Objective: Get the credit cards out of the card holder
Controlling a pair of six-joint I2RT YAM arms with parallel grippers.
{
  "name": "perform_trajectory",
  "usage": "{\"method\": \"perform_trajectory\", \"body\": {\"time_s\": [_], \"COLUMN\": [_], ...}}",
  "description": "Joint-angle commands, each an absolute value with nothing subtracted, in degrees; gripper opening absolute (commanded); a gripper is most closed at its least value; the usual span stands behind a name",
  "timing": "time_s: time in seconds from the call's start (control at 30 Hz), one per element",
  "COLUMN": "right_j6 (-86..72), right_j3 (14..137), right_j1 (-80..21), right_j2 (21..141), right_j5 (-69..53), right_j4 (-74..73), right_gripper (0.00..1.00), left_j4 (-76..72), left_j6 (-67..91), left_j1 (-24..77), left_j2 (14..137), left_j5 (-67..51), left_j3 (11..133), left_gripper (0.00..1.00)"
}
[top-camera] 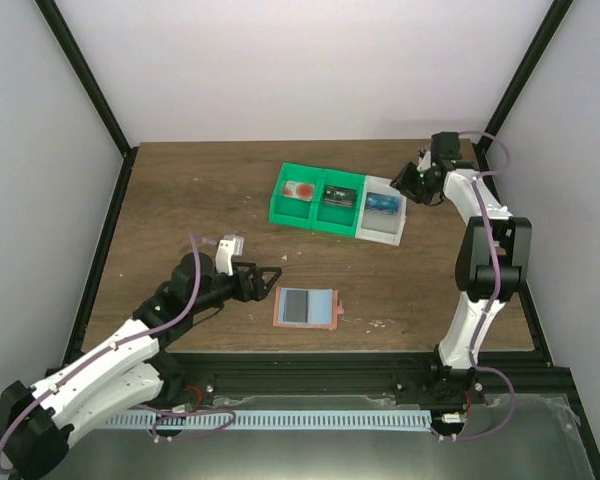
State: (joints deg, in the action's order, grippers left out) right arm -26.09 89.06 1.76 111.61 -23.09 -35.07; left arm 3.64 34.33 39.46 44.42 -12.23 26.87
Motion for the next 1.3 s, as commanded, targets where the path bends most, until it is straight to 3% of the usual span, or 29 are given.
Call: {"method": "perform_trajectory", "body": {"time_s": [0.0,0.73,1.27], "right_j6": [-27.1,-36.1,-46.4], "right_j3": [87.9,53.4,41.9], "right_j1": [1.2,-23.2,-43.6], "right_j2": [103.9,71.6,76.3], "right_j5": [-23.1,-21.2,-18.7], "right_j4": [-34.5,-24.0,-13.0], "right_gripper": [0.38,0.39,0.38], "left_j4": [4.0,-21.2,-35.8], "left_j6": [36.0,51.0,57.0], "left_j1": [39.3,39.3,39.3], "left_j2": [46.4,60.7,71.0], "left_j5": [-13.5,-26.5,-30.3], "left_j3": [26.2,14.9,10.4], "left_gripper": [0.99,0.98,0.96]}}
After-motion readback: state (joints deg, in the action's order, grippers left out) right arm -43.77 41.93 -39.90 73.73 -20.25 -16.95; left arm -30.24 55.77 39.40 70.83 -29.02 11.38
